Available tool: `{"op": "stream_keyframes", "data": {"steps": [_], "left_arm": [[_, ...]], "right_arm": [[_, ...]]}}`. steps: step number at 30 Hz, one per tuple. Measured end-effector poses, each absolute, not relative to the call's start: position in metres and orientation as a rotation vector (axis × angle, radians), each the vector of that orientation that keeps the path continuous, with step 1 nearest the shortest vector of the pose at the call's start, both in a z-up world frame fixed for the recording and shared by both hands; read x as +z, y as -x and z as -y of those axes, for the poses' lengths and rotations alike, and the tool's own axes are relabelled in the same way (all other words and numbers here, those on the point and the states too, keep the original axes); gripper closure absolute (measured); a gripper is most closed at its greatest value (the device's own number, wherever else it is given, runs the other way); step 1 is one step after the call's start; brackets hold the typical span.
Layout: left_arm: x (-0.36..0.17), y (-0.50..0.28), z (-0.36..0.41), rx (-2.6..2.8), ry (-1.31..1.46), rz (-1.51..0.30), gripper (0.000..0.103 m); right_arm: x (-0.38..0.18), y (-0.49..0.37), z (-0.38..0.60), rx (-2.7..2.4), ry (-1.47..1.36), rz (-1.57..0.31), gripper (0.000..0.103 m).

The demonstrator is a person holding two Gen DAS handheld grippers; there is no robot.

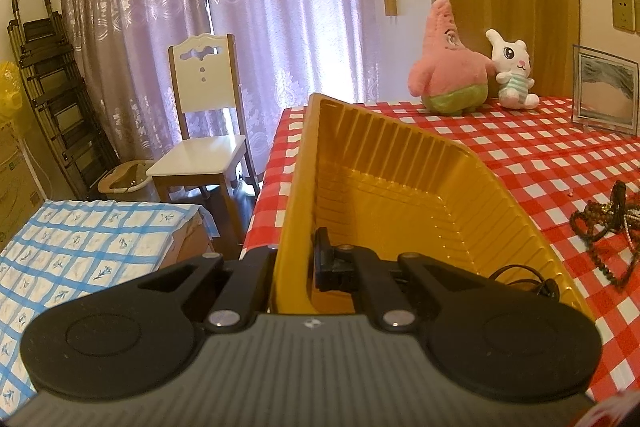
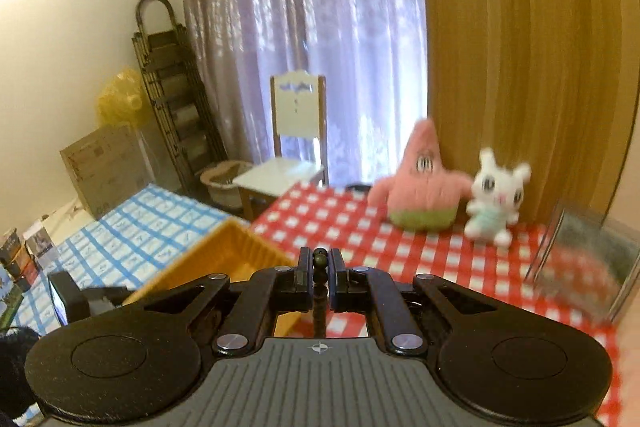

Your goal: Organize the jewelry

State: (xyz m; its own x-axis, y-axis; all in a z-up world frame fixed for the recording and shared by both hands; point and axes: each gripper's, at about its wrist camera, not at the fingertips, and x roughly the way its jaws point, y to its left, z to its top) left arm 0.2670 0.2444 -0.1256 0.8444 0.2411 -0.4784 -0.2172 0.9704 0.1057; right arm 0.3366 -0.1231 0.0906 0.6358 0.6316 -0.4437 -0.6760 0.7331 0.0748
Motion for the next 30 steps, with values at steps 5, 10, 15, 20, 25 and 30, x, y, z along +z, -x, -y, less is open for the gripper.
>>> {"op": "stream_keyframes", "data": {"steps": [5, 10, 15, 20, 25, 30], "left_arm": [[-0.126, -0.267, -0.244, 0.234, -0.053, -0.507, 0.1], [-0.125, -0.267, -0.244, 0.23, -0.051, -0.501, 0.1], [-0.123, -0.268, -0.243, 0.225, -0.051, -0.491, 0.1], [-0.121, -0.269, -0.243, 0.223, -0.048, -0.485, 0.1], [-0.121, -0.268, -0.243, 0.224, -0.046, -0.484, 0.1], [-0.12, -0.268, -0.243, 0.226, -0.044, -0.485, 0.1]], "right_arm": [[0.133, -0.334, 0.118, 0.765, 0.125, -0.398, 0.096], [0.17, -0.334, 0.105, 0.781, 0.154, -0.323, 0.096], [0.193, -0.337, 0.088, 0.819, 0.156, -0.266, 0.096], [0.208, -0.34, 0.067, 0.882, 0.114, -0.197, 0.096], [0.213, -0.343, 0.044, 0.952, 0.063, -0.167, 0.096], [0.184, -0.357, 0.016, 1.009, 0.029, -0.266, 0.096]]}}
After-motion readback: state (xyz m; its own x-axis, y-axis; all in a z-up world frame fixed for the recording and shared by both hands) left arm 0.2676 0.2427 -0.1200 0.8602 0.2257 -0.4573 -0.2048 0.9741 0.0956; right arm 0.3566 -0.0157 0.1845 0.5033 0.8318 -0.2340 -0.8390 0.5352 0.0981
